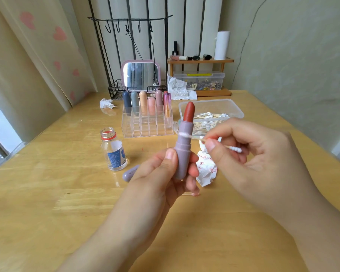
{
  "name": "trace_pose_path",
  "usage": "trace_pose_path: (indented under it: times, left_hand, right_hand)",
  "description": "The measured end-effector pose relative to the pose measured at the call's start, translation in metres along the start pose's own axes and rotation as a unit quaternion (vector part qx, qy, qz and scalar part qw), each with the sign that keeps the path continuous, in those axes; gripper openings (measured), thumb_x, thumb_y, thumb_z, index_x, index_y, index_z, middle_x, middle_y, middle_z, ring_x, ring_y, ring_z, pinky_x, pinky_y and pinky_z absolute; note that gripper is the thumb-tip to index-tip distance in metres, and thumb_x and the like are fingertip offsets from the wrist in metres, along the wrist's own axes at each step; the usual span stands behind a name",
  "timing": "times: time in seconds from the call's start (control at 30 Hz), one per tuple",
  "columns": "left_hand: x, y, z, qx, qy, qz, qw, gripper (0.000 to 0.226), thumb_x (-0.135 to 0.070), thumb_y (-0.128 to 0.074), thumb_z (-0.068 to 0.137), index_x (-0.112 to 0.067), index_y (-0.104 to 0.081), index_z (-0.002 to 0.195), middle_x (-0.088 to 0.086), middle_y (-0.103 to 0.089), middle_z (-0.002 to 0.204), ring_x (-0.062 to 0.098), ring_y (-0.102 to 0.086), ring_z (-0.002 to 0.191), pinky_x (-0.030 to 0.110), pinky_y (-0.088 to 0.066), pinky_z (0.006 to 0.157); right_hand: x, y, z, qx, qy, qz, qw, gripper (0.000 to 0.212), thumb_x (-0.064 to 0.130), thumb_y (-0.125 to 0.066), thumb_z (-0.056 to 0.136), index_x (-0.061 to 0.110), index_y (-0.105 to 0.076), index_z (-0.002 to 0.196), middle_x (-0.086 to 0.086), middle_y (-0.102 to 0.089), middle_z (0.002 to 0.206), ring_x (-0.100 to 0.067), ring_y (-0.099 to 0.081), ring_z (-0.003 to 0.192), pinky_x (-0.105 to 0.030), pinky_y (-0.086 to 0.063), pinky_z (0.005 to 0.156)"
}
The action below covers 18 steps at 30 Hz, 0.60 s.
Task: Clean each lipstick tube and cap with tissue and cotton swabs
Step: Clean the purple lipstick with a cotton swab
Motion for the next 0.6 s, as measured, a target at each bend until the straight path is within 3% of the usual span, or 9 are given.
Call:
trace_pose_path:
  times: [0.13,0.23,0.33,0.6]
  left_hand:
    - [0.003,0.002,0.003,0.010,0.016,-0.054,0.998,0.029,-0.030,-0.053,0.087,-0.008,-0.073,0.085,0.004,-0.050,0.065,0.013,-0.045,0.050,0.029,-0.049,0.058]
    - [0.004,0.000,0.004,0.024,0.026,-0.082,0.996,0.031,-0.034,-0.060,0.076,-0.008,-0.071,0.088,0.003,-0.047,0.064,0.014,-0.040,0.050,0.030,-0.048,0.057]
    - [0.003,-0.001,0.002,0.015,0.017,-0.058,0.998,0.016,-0.023,-0.064,0.078,-0.008,-0.065,0.083,0.002,-0.046,0.063,0.013,-0.039,0.049,0.028,-0.047,0.056]
    - [0.001,0.001,0.000,0.007,0.003,-0.025,1.000,0.024,-0.025,-0.051,0.081,-0.014,-0.072,0.078,0.003,-0.052,0.065,0.014,-0.044,0.053,0.027,-0.047,0.057]
  right_hand:
    - [0.002,-0.005,-0.001,0.023,0.009,-0.020,0.999,0.012,0.011,-0.063,0.079,0.015,-0.063,0.068,-0.001,-0.042,0.047,-0.011,-0.039,0.046,-0.005,-0.030,0.047]
    - [0.001,-0.004,0.000,0.020,0.005,-0.019,1.000,0.011,0.011,-0.064,0.079,0.015,-0.064,0.069,-0.001,-0.043,0.050,-0.007,-0.038,0.046,-0.003,-0.030,0.047]
    - [0.001,-0.004,-0.001,0.021,0.002,-0.017,1.000,0.011,0.011,-0.064,0.079,0.016,-0.064,0.069,0.001,-0.040,0.048,-0.006,-0.039,0.045,0.000,-0.030,0.046]
    - [-0.003,0.006,0.002,-0.027,-0.007,-0.015,0.999,0.011,0.027,-0.056,0.086,0.021,-0.062,0.079,-0.005,-0.048,0.056,-0.015,-0.044,0.054,-0.012,-0.033,0.051]
Point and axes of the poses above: each hand's wrist, its own z-axis towards the middle knuckle, its own y-axis out of the back of the hand, x = y × z, the point moved 7 cm from there along z, towards the middle knuckle
